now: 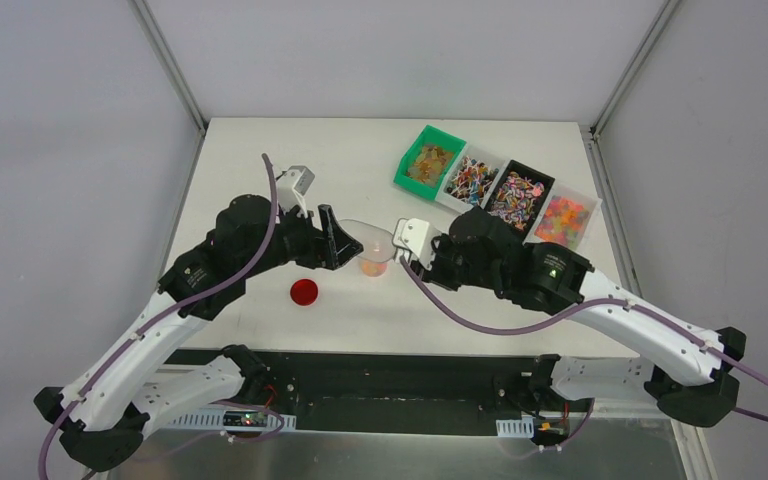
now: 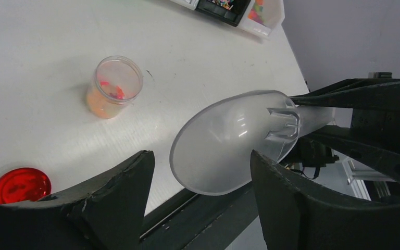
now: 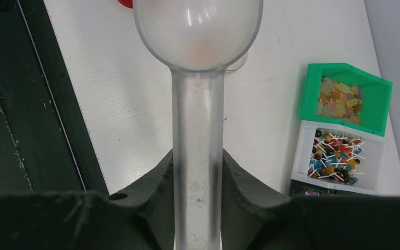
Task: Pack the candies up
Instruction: Place the fake candies in the packing bottle, then scoop the fake candies from the storage box.
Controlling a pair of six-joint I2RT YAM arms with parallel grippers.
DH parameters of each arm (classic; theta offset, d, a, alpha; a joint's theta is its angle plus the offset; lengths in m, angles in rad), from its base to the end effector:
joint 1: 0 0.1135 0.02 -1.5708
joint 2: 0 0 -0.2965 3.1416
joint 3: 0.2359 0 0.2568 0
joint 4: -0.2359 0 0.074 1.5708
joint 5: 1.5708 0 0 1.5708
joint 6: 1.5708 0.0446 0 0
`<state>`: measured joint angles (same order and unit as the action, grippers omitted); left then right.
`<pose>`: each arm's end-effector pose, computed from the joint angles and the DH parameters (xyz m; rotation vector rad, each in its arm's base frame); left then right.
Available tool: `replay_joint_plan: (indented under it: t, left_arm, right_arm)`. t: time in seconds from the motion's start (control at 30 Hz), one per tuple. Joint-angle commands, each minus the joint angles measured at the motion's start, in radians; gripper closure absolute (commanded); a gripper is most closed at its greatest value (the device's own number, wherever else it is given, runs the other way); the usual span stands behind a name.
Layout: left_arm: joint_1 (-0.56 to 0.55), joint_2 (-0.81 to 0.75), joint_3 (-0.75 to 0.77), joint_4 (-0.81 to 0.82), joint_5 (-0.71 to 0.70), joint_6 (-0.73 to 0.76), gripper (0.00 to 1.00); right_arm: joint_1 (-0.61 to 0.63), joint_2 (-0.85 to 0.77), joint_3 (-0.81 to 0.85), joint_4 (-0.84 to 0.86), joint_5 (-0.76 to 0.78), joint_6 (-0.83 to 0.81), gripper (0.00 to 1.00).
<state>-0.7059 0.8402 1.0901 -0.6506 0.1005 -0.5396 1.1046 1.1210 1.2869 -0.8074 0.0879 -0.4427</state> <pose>0.1175 -0.1061 0.4081 0.2422 2.0706 -0.8901 0.1034 0.1968 0.4101 -1.5177 1.6239 0.2695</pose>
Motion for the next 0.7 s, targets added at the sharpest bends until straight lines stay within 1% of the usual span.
replay_joint_plan:
  t: [0.0,0.1,0.13,0.17,0.23,0.3,0.4,0.43,0.47,0.53,0.63,0.67]
  left_arm:
    - [0.003,0.009,0.058,0.036,0.081,-0.085,0.3]
    - [0.003,0.01,0.066,0.035,0.09,-0.117,0.3]
    - [0.003,0.011,0.068,0.027,0.082,-0.129,0.29]
    - [0.004,0.011,0.069,0.019,0.07,-0.145,0.29]
    - [0.003,0.009,0.067,0.018,0.067,-0.158,0.31]
    - [0.003,0.014,0.07,0.018,0.079,-0.165,0.34]
    - [0.003,0.025,0.076,0.014,0.086,-0.168,0.38]
    - [0.005,0.03,0.079,0.01,0.083,-0.169,0.4]
    - [0.007,0.033,0.083,0.008,0.084,-0.173,0.44]
    - [0.013,0.038,0.09,0.006,0.093,-0.189,0.57]
    - [0.021,0.041,0.091,0.01,0.125,-0.215,0.67]
    - [0.022,0.043,0.091,0.014,0.137,-0.221,0.72]
  right_arm:
    - [-0.019,-0.082,-0.065,0.128,-0.095,0.003,1.0]
    - [-0.027,-0.126,-0.107,0.156,-0.14,0.002,1.0]
    - [-0.03,-0.138,-0.119,0.166,-0.153,-0.001,1.0]
    - [-0.032,-0.15,-0.13,0.172,-0.163,-0.006,1.0]
    - [-0.033,-0.166,-0.156,0.178,-0.167,-0.016,1.0]
    - [-0.037,-0.181,-0.173,0.189,-0.157,-0.016,1.0]
    - [-0.043,-0.197,-0.189,0.201,-0.187,-0.032,1.0]
    - [-0.044,-0.203,-0.194,0.203,-0.199,-0.041,1.0]
    - [-0.044,-0.209,-0.201,0.205,-0.206,-0.048,1.0]
    - [-0.049,-0.222,-0.209,0.208,-0.211,-0.054,1.0]
    - [-0.058,-0.254,-0.23,0.226,-0.232,-0.052,1.0]
    - [-0.06,-0.268,-0.24,0.241,-0.24,-0.048,1.0]
